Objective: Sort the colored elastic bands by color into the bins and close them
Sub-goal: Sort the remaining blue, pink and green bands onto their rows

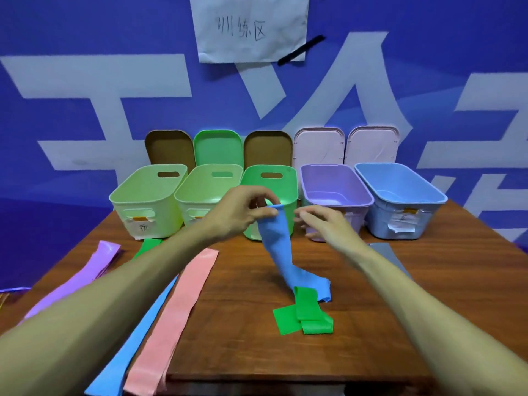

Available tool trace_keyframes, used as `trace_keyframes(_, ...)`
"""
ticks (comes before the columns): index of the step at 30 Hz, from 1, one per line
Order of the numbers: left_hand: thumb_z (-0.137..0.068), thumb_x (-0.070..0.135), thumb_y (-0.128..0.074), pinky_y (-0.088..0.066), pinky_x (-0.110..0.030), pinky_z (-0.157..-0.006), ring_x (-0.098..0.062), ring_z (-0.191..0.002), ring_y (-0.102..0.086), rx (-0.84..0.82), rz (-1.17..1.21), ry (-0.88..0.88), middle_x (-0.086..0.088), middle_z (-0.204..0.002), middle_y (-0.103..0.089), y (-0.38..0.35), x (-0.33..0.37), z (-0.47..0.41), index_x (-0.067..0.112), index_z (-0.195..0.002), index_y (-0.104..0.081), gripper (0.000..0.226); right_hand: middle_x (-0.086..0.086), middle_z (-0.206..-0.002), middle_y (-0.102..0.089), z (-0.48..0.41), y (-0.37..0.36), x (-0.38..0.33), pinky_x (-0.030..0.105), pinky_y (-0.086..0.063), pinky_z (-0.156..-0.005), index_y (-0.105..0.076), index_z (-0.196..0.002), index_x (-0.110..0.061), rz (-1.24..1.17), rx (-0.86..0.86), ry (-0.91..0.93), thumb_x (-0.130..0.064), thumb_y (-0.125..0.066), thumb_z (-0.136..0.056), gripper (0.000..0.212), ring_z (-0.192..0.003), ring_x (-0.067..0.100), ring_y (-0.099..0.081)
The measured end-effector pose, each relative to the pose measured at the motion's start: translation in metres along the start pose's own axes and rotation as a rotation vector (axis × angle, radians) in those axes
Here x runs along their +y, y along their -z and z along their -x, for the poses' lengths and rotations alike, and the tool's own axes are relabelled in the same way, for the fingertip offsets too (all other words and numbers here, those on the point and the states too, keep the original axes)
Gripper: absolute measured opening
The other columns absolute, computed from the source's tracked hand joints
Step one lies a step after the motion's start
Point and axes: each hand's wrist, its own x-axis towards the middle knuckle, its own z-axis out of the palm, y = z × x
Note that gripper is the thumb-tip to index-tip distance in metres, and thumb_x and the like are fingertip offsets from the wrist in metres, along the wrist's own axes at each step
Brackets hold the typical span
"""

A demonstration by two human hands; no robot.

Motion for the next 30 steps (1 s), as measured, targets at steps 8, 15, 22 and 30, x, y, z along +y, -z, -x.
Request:
trace_keyframes(8,-0.080,0.010,-0.072,-0.037,-0.011,-0.049,-0.001,-0.047,-0.045,0.326,0.379,0.018,-0.004,-0.061,-0.055,0.047,0.050,0.007,0.015,-0.092,-0.052,0.024,0.001,-0.080,-0.060,0.016,-0.015,-0.102,0.022,-0.046,-0.067,-0.068,-0.094,-0.013,-0.052,-0.109,0.262,-0.021,-0.057,-0.094,0.014,-0.074,0.010,-0.052)
trace_keyframes(15,-0.095,0.048,-0.041,-0.044,-0.027,-0.069,-0.007,-0.069,-0.058,0.453,0.691,0.148,0.001,-0.081,-0.064,0.058,0.055,0.028,0.016,-0.104,-0.058,0.038,-0.001,-0.074,-0.062,0.018,-0.036,-0.149,0.029,-0.052,-0.061,-0.064,-0.082,-0.016,-0.048,-0.029,0.341,0.000,-0.060,-0.086,0.017,-0.066,0.008,-0.057)
trace_keyframes(22,-0.080,0.060,-0.054,-0.045,-0.036,-0.096,-0.011,-0.111,-0.060,0.128,0.774,0.205,0.009,-0.115,-0.066,0.017,0.020,0.079,0.030,-0.114,-0.060,0.046,0.002,-0.074,-0.060,0.018,-0.059,-0.165,0.023,-0.051,-0.052,-0.062,-0.085,-0.013,-0.219,0.075,0.302,0.001,-0.057,-0.087,0.015,-0.061,0.010,-0.059)
trace_keyframes(30,-0.092,0.022,-0.056,-0.047,-0.034,-0.081,-0.009,-0.089,-0.061,0.011,0.576,0.348,0.005,-0.100,-0.068,0.001,-0.018,0.124,0.020,-0.109,-0.063,0.019,0.008,-0.069,-0.060,0.012,-0.085,-0.164,0.023,-0.048,-0.046,-0.056,-0.078,-0.011,-0.429,0.124,0.154,0.001,-0.052,-0.085,0.015,-0.054,0.016,-0.058)
